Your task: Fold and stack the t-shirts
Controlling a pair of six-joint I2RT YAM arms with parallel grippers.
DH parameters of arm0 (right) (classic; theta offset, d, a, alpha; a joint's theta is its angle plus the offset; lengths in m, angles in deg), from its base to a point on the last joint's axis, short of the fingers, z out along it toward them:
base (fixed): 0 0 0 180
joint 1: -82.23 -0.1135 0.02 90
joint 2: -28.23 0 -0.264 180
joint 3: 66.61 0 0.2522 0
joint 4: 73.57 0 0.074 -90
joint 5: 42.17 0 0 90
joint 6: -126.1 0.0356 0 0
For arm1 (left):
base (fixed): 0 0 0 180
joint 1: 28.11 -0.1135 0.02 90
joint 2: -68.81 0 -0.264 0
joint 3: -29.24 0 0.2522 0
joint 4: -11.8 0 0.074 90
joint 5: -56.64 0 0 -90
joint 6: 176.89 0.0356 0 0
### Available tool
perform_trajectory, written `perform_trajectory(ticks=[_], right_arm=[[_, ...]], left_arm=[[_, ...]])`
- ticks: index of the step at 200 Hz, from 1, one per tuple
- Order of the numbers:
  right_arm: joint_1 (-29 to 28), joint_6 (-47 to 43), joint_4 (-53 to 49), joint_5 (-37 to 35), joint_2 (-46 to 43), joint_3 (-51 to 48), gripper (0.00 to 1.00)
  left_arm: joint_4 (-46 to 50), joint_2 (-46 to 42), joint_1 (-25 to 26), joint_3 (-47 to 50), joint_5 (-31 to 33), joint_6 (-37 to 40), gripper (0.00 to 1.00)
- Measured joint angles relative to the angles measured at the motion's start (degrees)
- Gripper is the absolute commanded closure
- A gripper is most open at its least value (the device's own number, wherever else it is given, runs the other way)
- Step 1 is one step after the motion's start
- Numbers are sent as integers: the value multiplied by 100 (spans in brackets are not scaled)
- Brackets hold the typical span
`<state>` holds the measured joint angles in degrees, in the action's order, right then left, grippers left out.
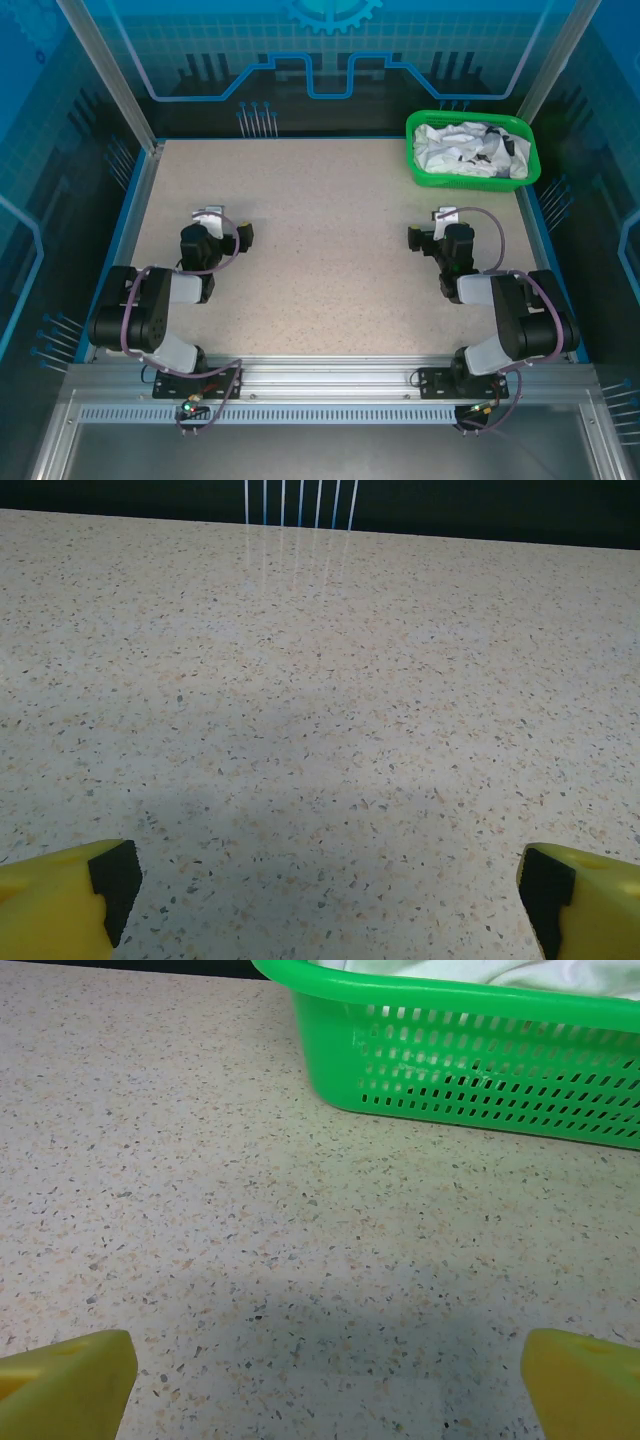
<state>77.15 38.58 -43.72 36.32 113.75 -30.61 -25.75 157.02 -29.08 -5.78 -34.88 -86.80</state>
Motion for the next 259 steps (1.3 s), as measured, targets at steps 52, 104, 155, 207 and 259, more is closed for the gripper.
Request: perform_trajectory(ticks=[52,104,155,207,259], right_arm=[[0,0,0,2,0,0,0],[0,0,0,0,0,0,0],[0,0,0,0,0,0,0],[0,0,0,0,0,0,0],[-83,-39,-691,-164,-341,157,0]], left_arm=[[0,0,0,0,0,-2,1],[0,0,0,0,0,-2,1],[0,0,0,0,0,-2,1],[0,0,0,0,0,-2,1],[-221,-470,22,437,90,-2,1]])
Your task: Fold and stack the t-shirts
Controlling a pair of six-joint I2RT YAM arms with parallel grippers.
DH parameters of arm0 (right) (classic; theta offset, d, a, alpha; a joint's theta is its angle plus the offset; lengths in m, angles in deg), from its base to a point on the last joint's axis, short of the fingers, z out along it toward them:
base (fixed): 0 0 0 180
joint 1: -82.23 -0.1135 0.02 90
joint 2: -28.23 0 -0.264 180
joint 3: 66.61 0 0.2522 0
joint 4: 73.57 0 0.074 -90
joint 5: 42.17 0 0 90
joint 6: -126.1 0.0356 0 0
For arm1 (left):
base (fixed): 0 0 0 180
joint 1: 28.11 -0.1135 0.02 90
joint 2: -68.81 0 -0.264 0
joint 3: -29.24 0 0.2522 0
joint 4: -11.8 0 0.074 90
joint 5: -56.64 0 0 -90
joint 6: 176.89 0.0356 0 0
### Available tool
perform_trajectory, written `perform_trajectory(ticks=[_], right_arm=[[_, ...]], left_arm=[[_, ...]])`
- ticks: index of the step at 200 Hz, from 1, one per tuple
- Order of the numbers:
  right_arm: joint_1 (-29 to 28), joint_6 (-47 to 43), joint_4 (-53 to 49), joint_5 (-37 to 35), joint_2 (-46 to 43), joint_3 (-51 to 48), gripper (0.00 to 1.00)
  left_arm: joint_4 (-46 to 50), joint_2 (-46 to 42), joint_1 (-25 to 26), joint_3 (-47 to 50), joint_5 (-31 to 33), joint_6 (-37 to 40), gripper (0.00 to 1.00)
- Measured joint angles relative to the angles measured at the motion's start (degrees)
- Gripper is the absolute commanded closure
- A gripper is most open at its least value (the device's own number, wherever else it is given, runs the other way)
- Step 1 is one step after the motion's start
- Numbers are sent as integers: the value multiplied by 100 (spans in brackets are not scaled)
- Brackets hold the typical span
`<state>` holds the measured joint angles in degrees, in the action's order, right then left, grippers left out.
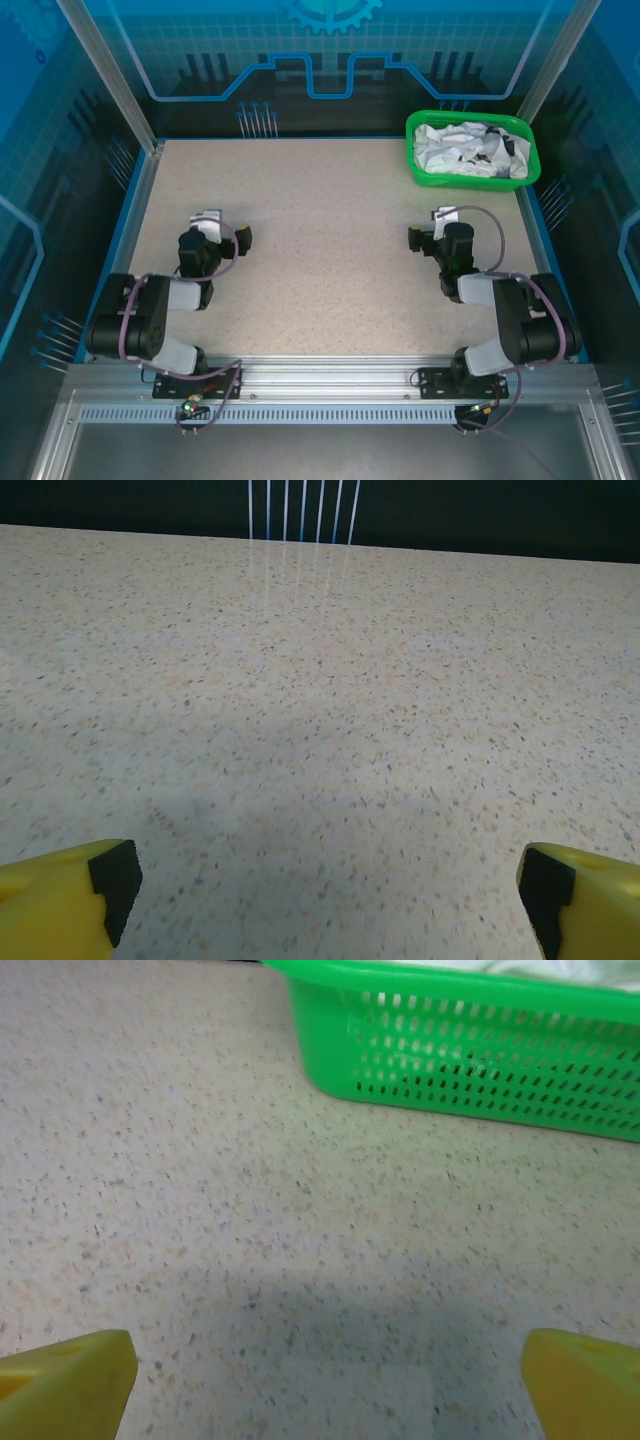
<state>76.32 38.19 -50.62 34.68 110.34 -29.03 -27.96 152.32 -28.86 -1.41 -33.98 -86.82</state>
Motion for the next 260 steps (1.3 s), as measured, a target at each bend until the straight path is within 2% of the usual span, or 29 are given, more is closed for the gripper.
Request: perform_trajectory(ticks=[25,40,58,79,103,118,133,152,178,195,209,226,253,260], right_arm=[[-122,94,-927,-26,-1040,422,0],[-131,280,-1252,-46,-1609,610,0],[-101,892,-2181,-275,-2035,1045,0],[208,1801,-3451,-306,-2065,1840,0],[885,2699,-4378,74,-1886,2487,0],[1185,3021,-4833,348,-1508,2935,0],[1167,3128,-5272,369,-990,3512,0],[994,3130,-5939,216,-50,4682,8],[765,3056,-6688,-98,1440,6594,11],[625,3051,-7195,-455,2398,7777,13],[557,3097,-7681,-719,3128,8682,15],[560,3195,-8240,-990,3939,9643,15],[597,3329,-8988,-1244,4804,10618,15],[603,3357,-9121,-1298,4966,10804,19]], left_arm=[[568,-1137,404,44,256,90,1],[599,-1759,649,-46,264,-254,1],[352,-2081,682,-212,291,-898,1],[81,-1982,544,-339,291,-2142,1],[-13,-1327,-101,-573,-149,-3718,1],[-201,-669,-372,-852,-511,-4387,1],[-247,-166,-376,-1134,-732,-4782,1],[494,7,57,-1707,-608,-4721,1],[1770,361,1478,-3355,70,-3840,1],[2046,909,2284,-4301,391,-3298,1],[2028,1340,2754,-4601,584,-2933,1],[2009,1840,3029,-4520,597,-2662,1],[2444,2310,3008,-4315,605,-2302,1],[2516,2319,2992,-4295,625,-2208,1]])
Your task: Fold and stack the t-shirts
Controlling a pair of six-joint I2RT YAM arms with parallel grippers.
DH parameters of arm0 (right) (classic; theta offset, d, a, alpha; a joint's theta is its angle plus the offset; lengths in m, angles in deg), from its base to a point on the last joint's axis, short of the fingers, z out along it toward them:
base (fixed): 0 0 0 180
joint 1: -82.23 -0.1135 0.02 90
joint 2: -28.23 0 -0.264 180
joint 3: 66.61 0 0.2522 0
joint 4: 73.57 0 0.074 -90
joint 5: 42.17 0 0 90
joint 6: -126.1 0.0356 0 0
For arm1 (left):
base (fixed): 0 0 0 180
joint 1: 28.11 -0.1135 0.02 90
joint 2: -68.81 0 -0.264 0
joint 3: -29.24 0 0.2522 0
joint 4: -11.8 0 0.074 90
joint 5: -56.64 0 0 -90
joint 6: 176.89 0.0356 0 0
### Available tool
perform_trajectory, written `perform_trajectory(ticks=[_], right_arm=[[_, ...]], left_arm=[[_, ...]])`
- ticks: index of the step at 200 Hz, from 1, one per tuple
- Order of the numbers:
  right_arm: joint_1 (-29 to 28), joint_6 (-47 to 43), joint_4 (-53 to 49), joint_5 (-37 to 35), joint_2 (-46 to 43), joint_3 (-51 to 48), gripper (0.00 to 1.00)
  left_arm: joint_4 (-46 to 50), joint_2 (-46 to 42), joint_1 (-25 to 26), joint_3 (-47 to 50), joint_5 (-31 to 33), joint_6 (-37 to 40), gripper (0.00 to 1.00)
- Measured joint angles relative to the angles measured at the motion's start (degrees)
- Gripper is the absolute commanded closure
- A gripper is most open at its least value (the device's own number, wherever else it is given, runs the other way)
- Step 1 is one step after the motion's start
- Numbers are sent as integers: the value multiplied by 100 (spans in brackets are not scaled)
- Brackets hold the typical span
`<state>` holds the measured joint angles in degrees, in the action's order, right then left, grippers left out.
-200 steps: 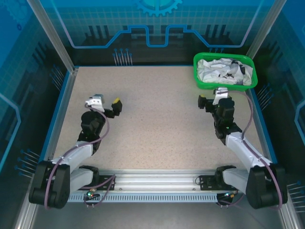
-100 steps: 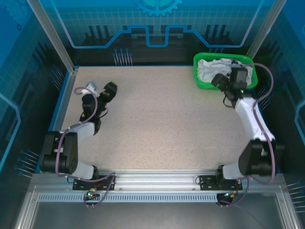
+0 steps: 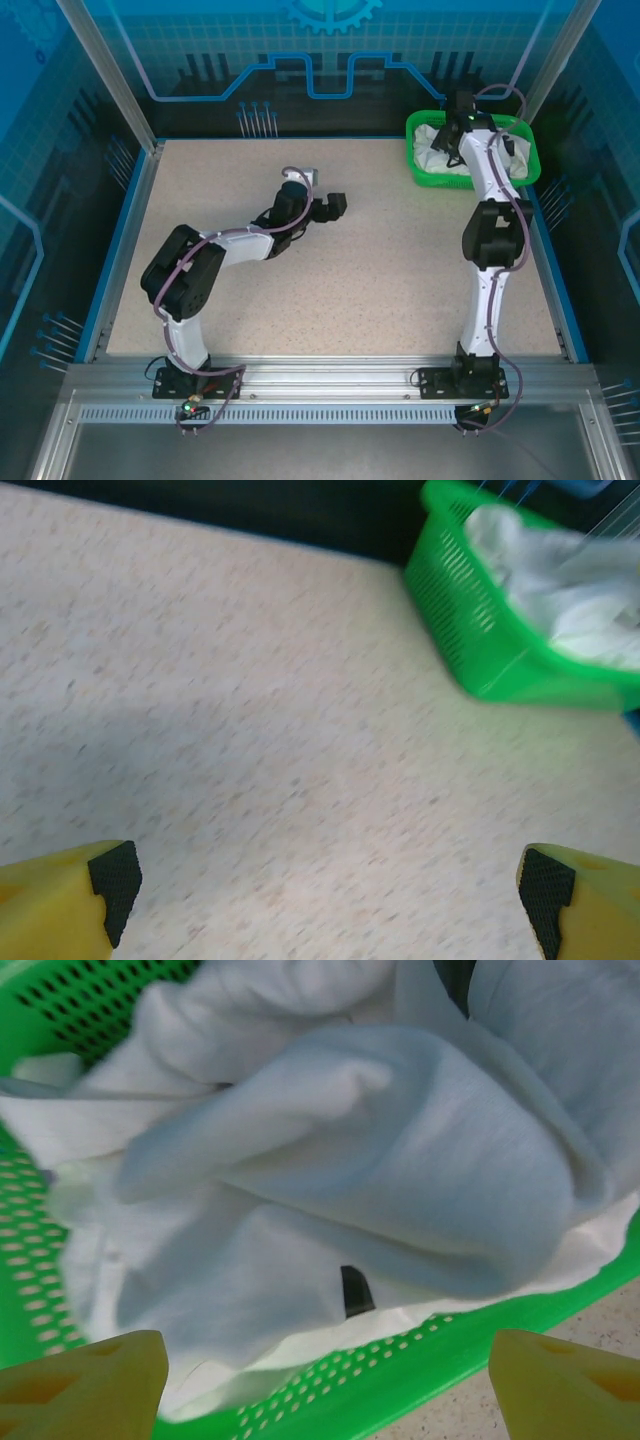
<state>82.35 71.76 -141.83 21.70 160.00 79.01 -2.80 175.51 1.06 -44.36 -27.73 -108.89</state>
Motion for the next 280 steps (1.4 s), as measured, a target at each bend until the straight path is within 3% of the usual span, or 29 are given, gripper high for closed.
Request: perform_trajectory(ticks=[22,37,48,59,74,92,140,186,280], right_arm=[[24,35,-227,-61,380,376,40],[39,87,-262,-35,487,393,61],[44,74,-258,-4,535,398,69],[57,131,-247,33,577,407,70],[101,120,-240,111,651,483,88],[173,166,-195,216,693,511,100],[251,11,17,409,614,459,100],[125,-223,437,514,-315,-72,100],[-1408,-1167,1095,-151,-2975,-205,100]], left_arm=[[-9,-2,-57,-24,17,179,1],[11,-2,-57,-50,17,251,1],[20,-2,-57,-63,17,280,1],[28,-2,-57,-76,17,299,1],[26,-2,-57,-76,17,317,1],[52,-2,-57,-79,20,363,1],[72,-2,-57,-76,20,420,1],[61,-2,-55,-76,20,422,1],[-527,-433,380,448,457,887,1]])
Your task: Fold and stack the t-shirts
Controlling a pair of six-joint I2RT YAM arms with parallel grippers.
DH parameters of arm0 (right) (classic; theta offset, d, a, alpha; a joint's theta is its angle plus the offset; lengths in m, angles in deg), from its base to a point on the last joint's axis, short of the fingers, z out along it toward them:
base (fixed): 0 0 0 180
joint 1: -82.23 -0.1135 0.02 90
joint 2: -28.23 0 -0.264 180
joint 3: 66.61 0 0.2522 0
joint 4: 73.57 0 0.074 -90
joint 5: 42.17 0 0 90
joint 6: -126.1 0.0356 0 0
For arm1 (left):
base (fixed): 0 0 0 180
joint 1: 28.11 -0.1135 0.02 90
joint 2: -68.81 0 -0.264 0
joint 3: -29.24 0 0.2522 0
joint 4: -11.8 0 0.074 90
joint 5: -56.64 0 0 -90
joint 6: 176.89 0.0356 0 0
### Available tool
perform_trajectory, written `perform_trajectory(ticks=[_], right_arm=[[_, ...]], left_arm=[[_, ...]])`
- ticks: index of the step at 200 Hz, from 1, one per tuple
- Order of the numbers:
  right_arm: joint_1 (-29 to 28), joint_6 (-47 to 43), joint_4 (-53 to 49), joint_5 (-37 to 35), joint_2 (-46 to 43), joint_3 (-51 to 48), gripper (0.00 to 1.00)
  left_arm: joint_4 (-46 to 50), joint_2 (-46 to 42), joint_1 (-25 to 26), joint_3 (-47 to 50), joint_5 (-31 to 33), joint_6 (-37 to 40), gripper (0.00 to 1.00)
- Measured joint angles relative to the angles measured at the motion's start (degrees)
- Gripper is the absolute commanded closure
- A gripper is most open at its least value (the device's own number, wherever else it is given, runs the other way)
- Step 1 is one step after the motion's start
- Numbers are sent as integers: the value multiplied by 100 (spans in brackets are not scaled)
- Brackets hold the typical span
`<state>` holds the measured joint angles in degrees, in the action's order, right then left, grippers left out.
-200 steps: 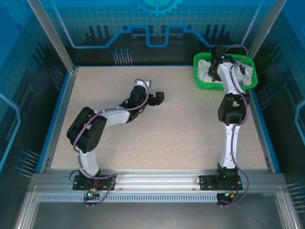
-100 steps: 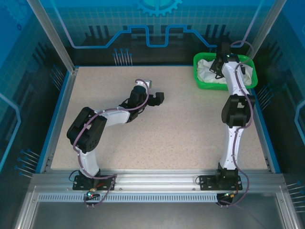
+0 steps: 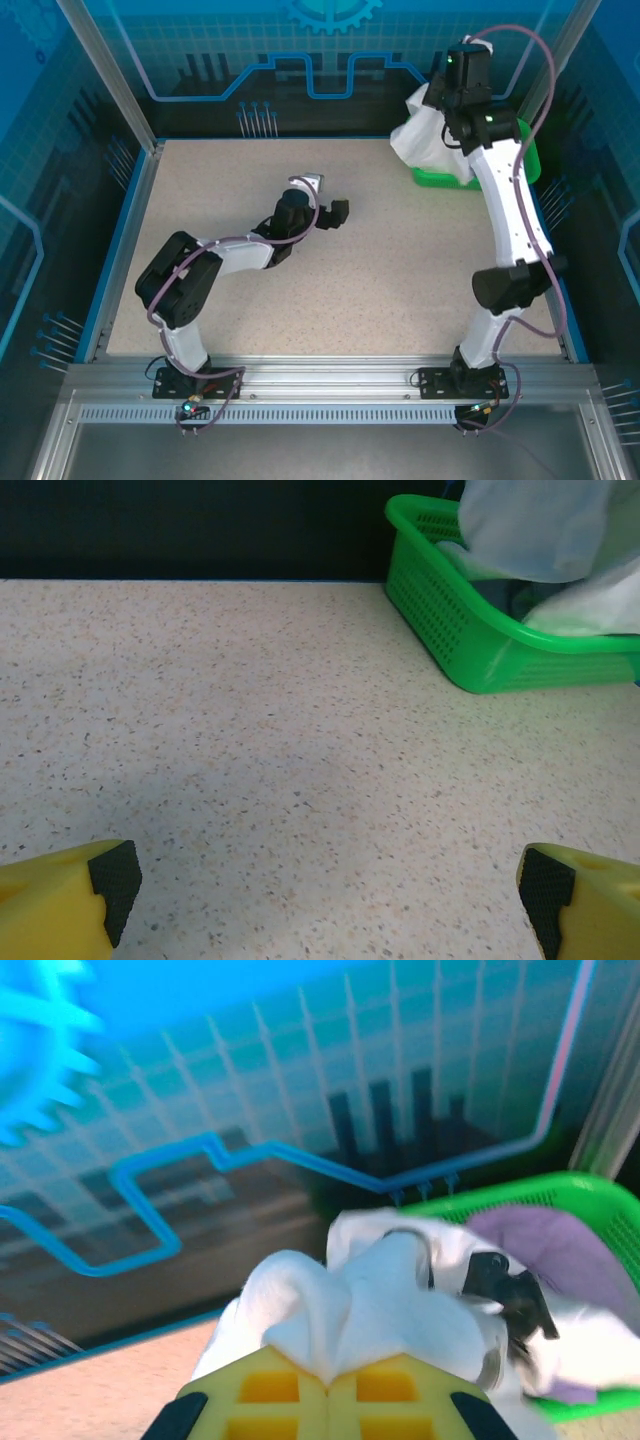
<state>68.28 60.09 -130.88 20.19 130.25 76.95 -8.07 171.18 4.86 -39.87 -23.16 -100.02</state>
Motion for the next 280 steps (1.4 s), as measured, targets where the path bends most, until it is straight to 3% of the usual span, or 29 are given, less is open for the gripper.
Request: perform_trajectory(ticks=[27,58,91,105,118,128,148,175,192,223,250,280], right_arm=[[-444,-234,146,37,-822,-7,100],[-925,-352,208,494,-1639,-2,100],[-1386,-352,138,940,-1792,48,100],[-1519,-345,17,1115,-1567,114,88],[-1576,-310,-149,1360,-1193,173,64],[-1587,-302,-291,1517,-841,249,51],[-1589,-291,-826,1687,151,446,41],[-1419,-192,-1733,1895,1220,505,40],[-1119,-85,-1733,2140,990,-605,37],[-636,175,-1386,2376,-815,-3637,33],[-667,341,-1161,2625,-2205,-5410,33],[-671,470,-984,2830,-2369,-6811,36]], left_arm=[[173,-734,205,79,214,120,1],[822,-2159,245,55,404,-7,1],[1821,-3456,245,61,675,-494,1],[2312,-3904,245,127,822,-756,1],[2865,-4218,245,157,957,-1001,1],[3257,-4378,245,173,1056,-1189,1],[4019,-4605,166,269,1150,-1572,1],[4972,-4778,-133,518,1045,-2114,1],[5449,-4758,-273,640,675,-2321,2],[5707,-4415,-225,850,-584,-2494,4],[5777,-3602,439,859,-1414,-2533,8],[5845,-2632,1235,688,-1812,-2557,17]])
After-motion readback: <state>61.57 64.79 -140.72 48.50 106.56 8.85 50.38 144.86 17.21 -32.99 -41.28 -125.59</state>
